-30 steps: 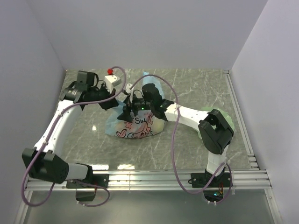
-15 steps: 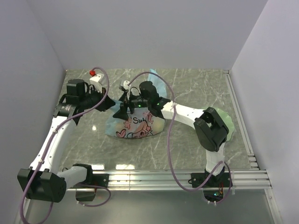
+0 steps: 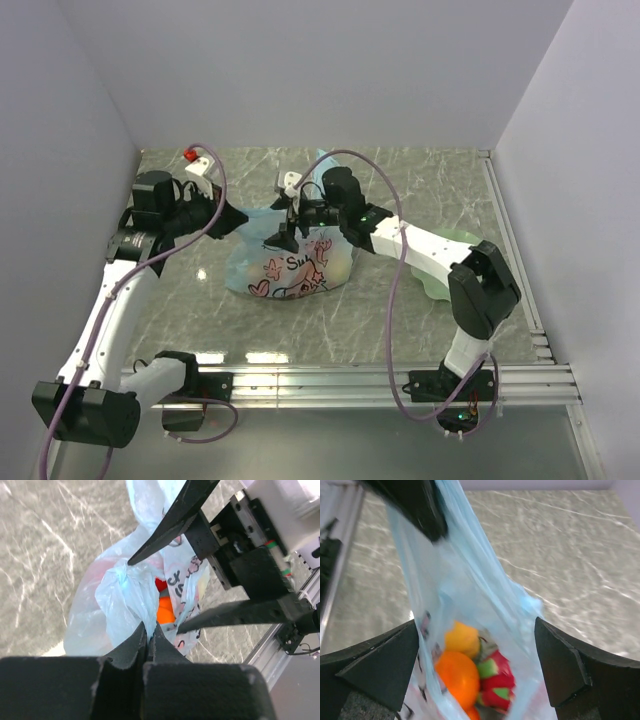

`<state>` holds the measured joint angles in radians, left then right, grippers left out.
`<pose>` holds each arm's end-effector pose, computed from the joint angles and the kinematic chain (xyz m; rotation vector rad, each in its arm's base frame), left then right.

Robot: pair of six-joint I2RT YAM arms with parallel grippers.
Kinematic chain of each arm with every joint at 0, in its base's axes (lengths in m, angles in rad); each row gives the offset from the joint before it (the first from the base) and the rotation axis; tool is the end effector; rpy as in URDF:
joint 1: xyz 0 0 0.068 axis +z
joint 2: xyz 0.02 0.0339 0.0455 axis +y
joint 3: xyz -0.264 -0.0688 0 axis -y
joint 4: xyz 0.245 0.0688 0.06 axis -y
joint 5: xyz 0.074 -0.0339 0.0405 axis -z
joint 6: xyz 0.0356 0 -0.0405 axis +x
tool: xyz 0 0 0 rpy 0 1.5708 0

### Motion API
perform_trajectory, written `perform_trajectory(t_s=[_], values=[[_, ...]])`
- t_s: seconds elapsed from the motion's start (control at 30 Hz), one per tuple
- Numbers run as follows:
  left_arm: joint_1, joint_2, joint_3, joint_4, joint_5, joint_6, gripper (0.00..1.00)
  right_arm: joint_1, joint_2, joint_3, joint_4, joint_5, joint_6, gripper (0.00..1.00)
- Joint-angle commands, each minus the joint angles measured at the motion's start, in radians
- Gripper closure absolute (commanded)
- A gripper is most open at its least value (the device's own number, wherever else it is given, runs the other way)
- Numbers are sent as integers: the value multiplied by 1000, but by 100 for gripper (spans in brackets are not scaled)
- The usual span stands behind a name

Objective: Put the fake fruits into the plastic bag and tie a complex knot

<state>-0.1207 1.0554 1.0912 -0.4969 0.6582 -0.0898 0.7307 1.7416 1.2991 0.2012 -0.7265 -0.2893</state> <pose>0.2198 -0.0486 0.3665 0.4483 1.9671 -0.7989 0.2893 0.2910 0.2989 -1.3304 1.2933 0.9646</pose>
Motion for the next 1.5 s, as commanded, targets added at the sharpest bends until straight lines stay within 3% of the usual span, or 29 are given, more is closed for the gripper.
perform_trajectory(t_s=[0.0,0.23,0.6,0.67,0.77,0.87,0.9,1.0,1.1,1.13,1.17,1.27,1.33,1.47], values=[[4,-31,58,34,38,28,100,-13,-57,-24,-75,29,-174,0],[4,-43,67,27,43,32,100,-19,-44,-17,-100,-13,-195,0],[4,-32,84,67,50,-30,100,-27,205,183,-190,-96,-13,0],[4,-35,81,67,52,-33,100,-34,243,195,-194,-106,27,7],[4,-43,67,67,38,-31,100,-40,263,186,-189,-126,79,28],[4,-52,29,99,-12,-79,100,-42,263,157,-181,-152,117,66],[6,-54,19,134,-38,-102,100,-40,262,148,-180,-154,127,89],[16,-52,-25,219,-172,-229,100,-40,253,109,-172,-154,145,100],[47,-41,-56,276,-276,-341,100,-39,227,59,-157,-140,122,100],[62,-38,-63,294,-290,-381,97,-39,226,57,-166,-140,112,100],[79,-28,-62,294,-289,-392,74,-37,230,65,-178,-139,86,100],[154,0,-36,235,-198,-378,37,-39,237,86,-194,-122,56,100],[196,9,-16,178,-44,-314,31,-37,242,109,-223,-128,35,100],[214,-67,-72,67,107,-119,20,-37,234,132,-259,-168,-4,100]])
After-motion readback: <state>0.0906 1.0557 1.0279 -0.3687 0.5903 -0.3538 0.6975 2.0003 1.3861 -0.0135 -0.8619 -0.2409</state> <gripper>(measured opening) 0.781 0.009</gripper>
